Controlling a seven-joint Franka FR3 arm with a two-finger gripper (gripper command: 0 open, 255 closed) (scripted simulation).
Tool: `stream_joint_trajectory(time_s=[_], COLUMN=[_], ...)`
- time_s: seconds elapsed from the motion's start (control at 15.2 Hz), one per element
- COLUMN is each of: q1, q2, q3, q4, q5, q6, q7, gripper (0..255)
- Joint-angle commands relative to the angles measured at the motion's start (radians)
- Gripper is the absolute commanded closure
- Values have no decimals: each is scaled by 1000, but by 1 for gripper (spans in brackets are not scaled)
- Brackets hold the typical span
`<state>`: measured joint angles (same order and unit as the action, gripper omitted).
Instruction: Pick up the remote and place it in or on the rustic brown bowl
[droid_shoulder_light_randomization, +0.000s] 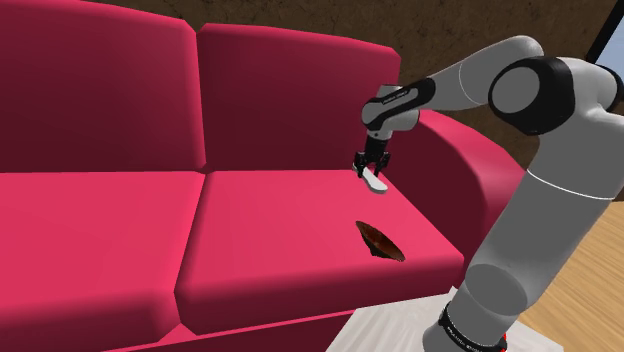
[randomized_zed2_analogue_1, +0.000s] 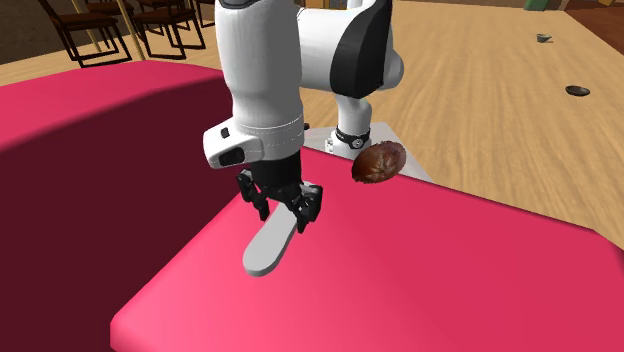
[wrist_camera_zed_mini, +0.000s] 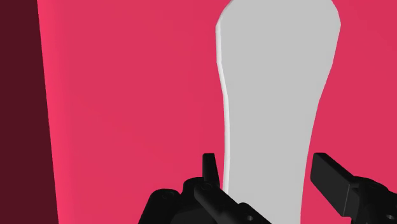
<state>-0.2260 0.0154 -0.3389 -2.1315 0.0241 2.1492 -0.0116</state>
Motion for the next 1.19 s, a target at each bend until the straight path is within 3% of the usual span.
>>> stream_joint_trajectory(time_s=[0.0, 0.59, 1.12], q1=[0, 2, 34], q2=[-12, -52, -345], q3=[0, 2, 87], q4=[17, 88, -207], q5=[-5, -21, -98], q6=[-28, -138, -126], q7=[3, 16, 179], gripper=[255, 255, 255])
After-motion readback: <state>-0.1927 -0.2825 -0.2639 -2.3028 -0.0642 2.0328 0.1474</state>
